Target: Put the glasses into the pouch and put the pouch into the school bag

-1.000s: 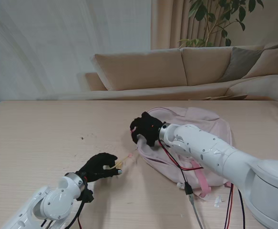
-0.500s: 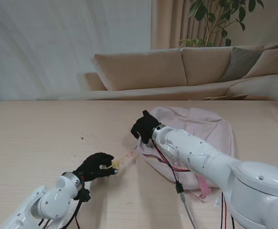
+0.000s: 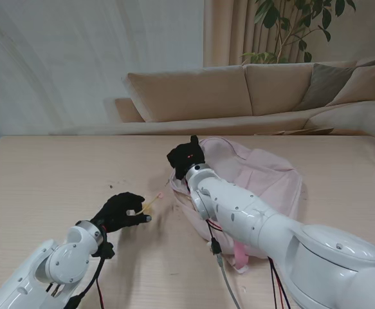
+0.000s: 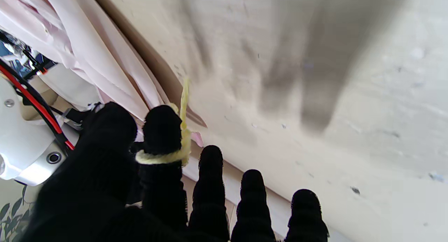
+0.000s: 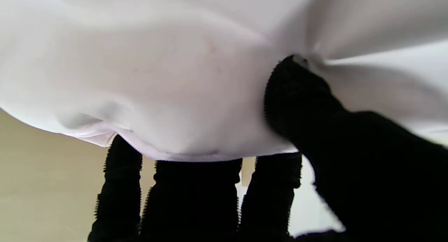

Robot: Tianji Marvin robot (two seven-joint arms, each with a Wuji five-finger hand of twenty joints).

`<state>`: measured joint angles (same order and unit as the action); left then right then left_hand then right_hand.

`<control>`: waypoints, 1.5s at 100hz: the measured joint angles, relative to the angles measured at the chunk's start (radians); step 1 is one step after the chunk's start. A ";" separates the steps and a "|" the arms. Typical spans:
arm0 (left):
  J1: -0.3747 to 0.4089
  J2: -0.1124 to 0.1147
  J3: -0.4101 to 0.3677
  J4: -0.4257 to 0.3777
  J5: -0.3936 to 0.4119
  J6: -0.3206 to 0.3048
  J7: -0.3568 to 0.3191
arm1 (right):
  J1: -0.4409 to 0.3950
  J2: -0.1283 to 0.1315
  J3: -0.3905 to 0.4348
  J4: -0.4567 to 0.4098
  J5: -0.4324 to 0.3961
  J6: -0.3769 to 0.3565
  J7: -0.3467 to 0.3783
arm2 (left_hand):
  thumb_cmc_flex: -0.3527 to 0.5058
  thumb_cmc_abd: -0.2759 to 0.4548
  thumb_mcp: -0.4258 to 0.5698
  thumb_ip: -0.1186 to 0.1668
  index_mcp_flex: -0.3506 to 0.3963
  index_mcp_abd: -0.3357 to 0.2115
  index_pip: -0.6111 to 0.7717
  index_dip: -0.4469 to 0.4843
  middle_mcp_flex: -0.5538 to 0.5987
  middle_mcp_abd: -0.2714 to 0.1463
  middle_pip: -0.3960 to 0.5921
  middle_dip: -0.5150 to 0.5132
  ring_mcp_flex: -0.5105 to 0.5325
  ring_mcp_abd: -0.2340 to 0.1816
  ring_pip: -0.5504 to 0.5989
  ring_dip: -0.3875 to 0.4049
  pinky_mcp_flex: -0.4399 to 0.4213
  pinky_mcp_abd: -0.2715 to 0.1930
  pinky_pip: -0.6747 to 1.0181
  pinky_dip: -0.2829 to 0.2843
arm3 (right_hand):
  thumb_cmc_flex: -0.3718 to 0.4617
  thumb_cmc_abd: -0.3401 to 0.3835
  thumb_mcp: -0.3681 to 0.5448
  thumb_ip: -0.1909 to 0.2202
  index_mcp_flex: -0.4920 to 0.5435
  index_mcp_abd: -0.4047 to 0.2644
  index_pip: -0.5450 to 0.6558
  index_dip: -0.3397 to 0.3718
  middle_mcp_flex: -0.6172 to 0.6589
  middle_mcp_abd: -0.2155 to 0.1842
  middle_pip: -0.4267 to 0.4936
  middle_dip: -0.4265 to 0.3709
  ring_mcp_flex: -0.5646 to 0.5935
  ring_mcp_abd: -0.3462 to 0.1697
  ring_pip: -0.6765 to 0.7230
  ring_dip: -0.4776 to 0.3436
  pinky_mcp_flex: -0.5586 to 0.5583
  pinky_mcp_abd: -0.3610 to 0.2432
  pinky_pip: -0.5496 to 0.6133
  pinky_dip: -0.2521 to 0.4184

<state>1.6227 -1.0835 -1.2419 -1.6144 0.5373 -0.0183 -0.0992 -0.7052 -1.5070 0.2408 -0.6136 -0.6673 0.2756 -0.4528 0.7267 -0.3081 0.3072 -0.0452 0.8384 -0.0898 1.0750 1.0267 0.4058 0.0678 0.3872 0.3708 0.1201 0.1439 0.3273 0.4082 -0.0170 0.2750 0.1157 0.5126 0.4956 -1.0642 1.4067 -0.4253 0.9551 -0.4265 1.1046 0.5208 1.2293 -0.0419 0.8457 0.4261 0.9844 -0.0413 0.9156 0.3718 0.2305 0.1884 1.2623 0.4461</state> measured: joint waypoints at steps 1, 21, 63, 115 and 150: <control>-0.001 0.000 0.000 0.001 0.000 0.001 0.004 | 0.000 -0.003 0.002 0.001 0.003 0.003 0.000 | 0.000 0.000 0.000 0.000 0.000 0.000 0.000 0.000 0.000 0.000 0.000 0.000 0.000 0.000 0.000 0.000 0.000 0.000 0.000 0.000 | 0.000 0.000 0.000 0.000 0.000 0.000 0.000 0.000 0.000 0.000 0.001 0.000 0.000 0.000 0.001 0.000 0.000 0.000 0.000 0.000; -0.043 -0.005 0.029 0.038 -0.059 0.022 0.047 | 0.023 -0.040 -0.025 0.046 0.016 -0.004 0.008 | 0.000 0.000 0.000 0.000 0.000 0.000 0.000 0.000 0.000 0.000 0.000 0.000 0.000 0.000 0.000 0.000 0.005 0.000 0.000 0.000 | -0.001 0.012 0.000 0.001 0.000 0.000 0.000 0.000 0.000 0.002 0.012 0.000 0.000 0.002 0.010 0.000 0.005 0.000 0.010 0.001; 0.020 -0.014 0.143 -0.038 -0.170 0.120 0.038 | 0.032 -0.139 -0.083 0.274 0.081 0.056 -0.011 | 0.000 0.013 0.000 0.000 0.012 0.040 -0.001 -0.012 0.000 0.011 0.000 0.000 -0.001 0.011 0.013 0.012 0.010 0.000 0.002 0.002 | -0.001 0.014 0.000 0.002 0.000 0.010 0.001 0.001 0.000 0.012 0.014 0.000 0.000 0.011 0.011 -0.002 0.015 -0.011 0.010 0.001; 0.145 -0.027 0.198 -0.115 -0.351 0.001 0.079 | 0.027 -0.152 -0.098 0.303 0.092 0.080 -0.011 | 0.086 0.013 -0.056 0.000 -0.104 0.024 -0.069 -0.027 -0.014 0.034 -0.002 0.013 0.001 0.012 0.025 0.027 0.011 0.008 0.004 0.022 | -0.002 -0.002 0.001 -0.002 0.004 0.011 0.011 0.002 0.001 0.012 0.024 0.000 0.010 0.012 0.013 -0.014 0.029 -0.034 0.011 0.002; 0.173 -0.041 0.118 -0.127 -0.255 -0.007 0.069 | 0.004 -0.025 -0.010 0.068 0.059 0.031 0.095 | 0.109 0.013 -0.097 0.000 -0.102 -0.011 -0.065 -0.044 -0.014 0.034 0.007 0.037 0.010 0.012 0.037 0.039 0.011 0.008 0.014 0.038 | -0.007 0.148 -0.001 0.049 -0.267 0.069 -0.054 -0.090 -0.272 0.035 0.062 0.001 -0.211 0.013 -0.049 0.076 -0.150 0.000 -0.003 0.010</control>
<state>1.7955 -1.1243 -1.1235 -1.7409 0.2821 -0.0249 -0.0305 -0.7017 -1.5317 0.2306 -0.5460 -0.6080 0.3067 -0.3577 0.8357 -0.2947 0.2105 -0.0452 0.7362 -0.1008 1.0101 0.9830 0.3921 0.1022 0.3943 0.4077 0.1306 0.1559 0.3639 0.4468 -0.0057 0.2829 0.1294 0.5510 0.4884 -0.9163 1.4058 -0.3762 0.6881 -0.3578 1.0507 0.4308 0.9576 -0.0065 0.9081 0.4266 0.7737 -0.0287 0.8668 0.4475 0.0806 0.1885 1.2592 0.4562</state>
